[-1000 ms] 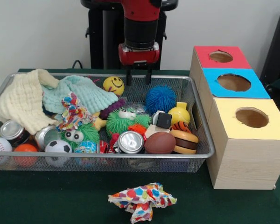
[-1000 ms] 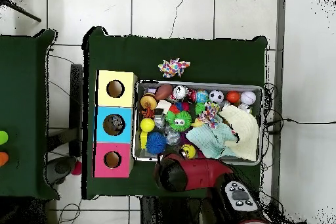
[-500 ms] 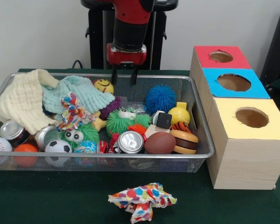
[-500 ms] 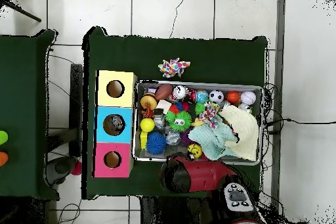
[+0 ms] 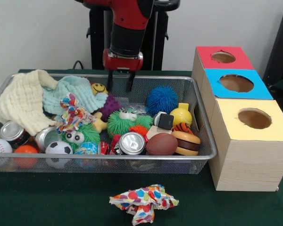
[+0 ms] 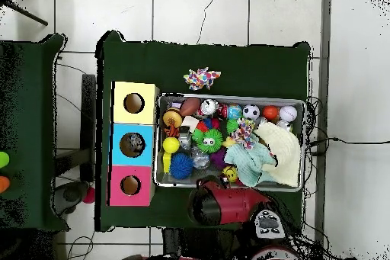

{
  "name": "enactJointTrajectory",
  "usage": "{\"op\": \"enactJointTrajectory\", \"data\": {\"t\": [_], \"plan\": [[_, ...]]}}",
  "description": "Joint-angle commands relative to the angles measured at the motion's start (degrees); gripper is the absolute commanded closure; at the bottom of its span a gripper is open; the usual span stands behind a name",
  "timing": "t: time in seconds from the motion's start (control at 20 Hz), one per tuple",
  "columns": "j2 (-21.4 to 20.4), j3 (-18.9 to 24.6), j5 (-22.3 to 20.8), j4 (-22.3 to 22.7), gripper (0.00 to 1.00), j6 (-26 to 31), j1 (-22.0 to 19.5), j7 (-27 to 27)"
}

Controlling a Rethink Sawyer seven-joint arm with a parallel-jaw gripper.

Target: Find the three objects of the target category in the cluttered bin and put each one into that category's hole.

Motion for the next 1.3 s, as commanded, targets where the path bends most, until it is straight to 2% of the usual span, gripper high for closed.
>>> {"op": "enactJointTrajectory", "data": {"t": [0.05,0.35,0.65,0.95,1.1,1.15,1.3], "plan": [[3.7,0.7,3.2,-7.2,0.0,-10.4,-1.9,11.8],[3.1,5.7,4.6,-4.4,0.0,-13.0,-6.3,13.8],[2.9,7.5,6.0,-3.4,0.0,-15.9,-7.8,14.2],[2.1,7.9,6.7,-3.0,0.0,-15.1,-8.0,13.2],[2.4,12.0,6.0,-1.9,0.0,-13.4,-11.0,13.7],[1.8,13.5,5.9,-1.2,0.0,-11.3,-11.9,13.2],[1.1,15.9,5.7,-0.1,0.0,-9.0,-13.4,12.4]]}}
